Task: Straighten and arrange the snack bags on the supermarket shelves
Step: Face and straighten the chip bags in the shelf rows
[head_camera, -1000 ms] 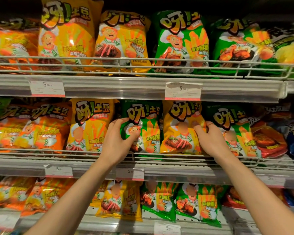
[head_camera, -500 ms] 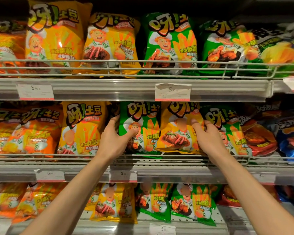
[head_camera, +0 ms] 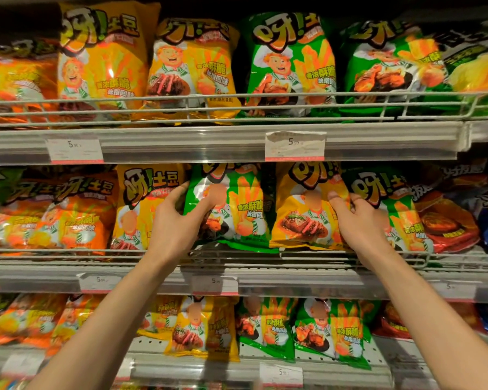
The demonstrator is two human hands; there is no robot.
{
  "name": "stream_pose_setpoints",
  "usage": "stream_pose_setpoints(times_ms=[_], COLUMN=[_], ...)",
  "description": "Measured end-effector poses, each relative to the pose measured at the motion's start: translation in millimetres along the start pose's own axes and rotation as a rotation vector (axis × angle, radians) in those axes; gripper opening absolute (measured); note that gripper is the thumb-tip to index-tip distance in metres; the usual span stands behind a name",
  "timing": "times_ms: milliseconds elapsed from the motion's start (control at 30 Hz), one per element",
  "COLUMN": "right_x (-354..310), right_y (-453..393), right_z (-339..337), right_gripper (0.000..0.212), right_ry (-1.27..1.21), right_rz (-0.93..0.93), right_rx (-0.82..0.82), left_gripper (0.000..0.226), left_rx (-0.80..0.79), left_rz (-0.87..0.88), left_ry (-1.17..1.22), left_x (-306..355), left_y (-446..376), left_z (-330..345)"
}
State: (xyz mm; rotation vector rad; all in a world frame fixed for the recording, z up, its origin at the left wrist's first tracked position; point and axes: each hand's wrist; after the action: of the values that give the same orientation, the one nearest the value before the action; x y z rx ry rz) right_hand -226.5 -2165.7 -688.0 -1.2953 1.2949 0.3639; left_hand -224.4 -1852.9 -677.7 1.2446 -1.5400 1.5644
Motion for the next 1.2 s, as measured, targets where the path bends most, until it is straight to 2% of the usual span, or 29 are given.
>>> stream_pose_setpoints(times_ms=[33, 100, 167, 233, 367, 433, 567, 667, 767, 933, 1100, 1200], right_x=[-0.3, 0.1, -0.2, -0.7, -5.1, -10.6, -23.6, -36.0, -51.7, -65.3, -64.8, -66.5], right_y=[0.3, -0.7, -1.0, -1.1, 2.0, 3.6, 4.8, 5.1, 6.3, 9.7, 11.8, 7.6], right_z=[0.1, 0.2, 1.3, 1.7, 4.3, 10.5, 39.4, 69.3, 101.5, 142.7, 150.9, 136.7], right_gripper=[0.071, 0.044, 0.026, 0.022, 0.034, 0.04, 0.038, 0.034, 0.04, 0.048, 0.06, 0.051], right_ry=[-0.007, -0.043, -0.069, -0.057, -0.017, 0.009, 0.078, 0.144, 0.162, 0.113, 0.23, 0.153], right_rz=[0.003, 0.002, -0.003, -0.014, -0.031, -0.043, -0.049, -0.055, -0.064, -0.022, -0.061, -0.07], right_rx=[-0.001, -0.007, -0.011, -0.001, -0.004, 0.013, 0.004, -0.002, -0.034, -0.067, -0.246, -0.332], left_gripper=[0.052, 0.079, 0.079, 0.066, 0.043, 0.046, 0.058, 0.048, 0.039, 0.037, 0.04, 0.042], left_rx=[-0.004, -0.014, -0.037, -0.07, -0.058, -0.019, 0.082, 0.141, 0.163, 0.16, 0.162, 0.161], left_rz=[0.004, 0.011, 0.025, 0.035, 0.074, 0.083, 0.102, 0.096, 0.106, 0.123, 0.122, 0.123], left_ry=[0.008, -0.013, -0.017, -0.025, -0.063, -0.05, -0.004, 0.016, 0.016, 0.002, 0.008, 0.027], left_x=[0.3, 0.2, -3.0, -8.4, -13.5, -18.6, -25.3, -20.7, -15.2, -15.1, -17.9, -19.0], left_y=[1.8, 5.1, 8.4, 12.9, 23.7, 27.8, 38.2, 44.1, 46.5, 49.1, 48.4, 47.3], left_z=[-4.2, -12.6, -23.2, -34.2, -56.1, -66.8, -85.2, -95.1, -102.3, -109.5, -118.3, -113.5])
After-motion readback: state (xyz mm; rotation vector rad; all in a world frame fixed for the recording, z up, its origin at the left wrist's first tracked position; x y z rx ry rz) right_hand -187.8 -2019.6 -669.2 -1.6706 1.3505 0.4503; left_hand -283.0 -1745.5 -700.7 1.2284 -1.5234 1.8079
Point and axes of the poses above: each hand's wrist, its own y-axis away from the middle knuckle, its own z-axis out of the palm, x = y × z, and after that the axes turned 9 degrees about -z, right-handed
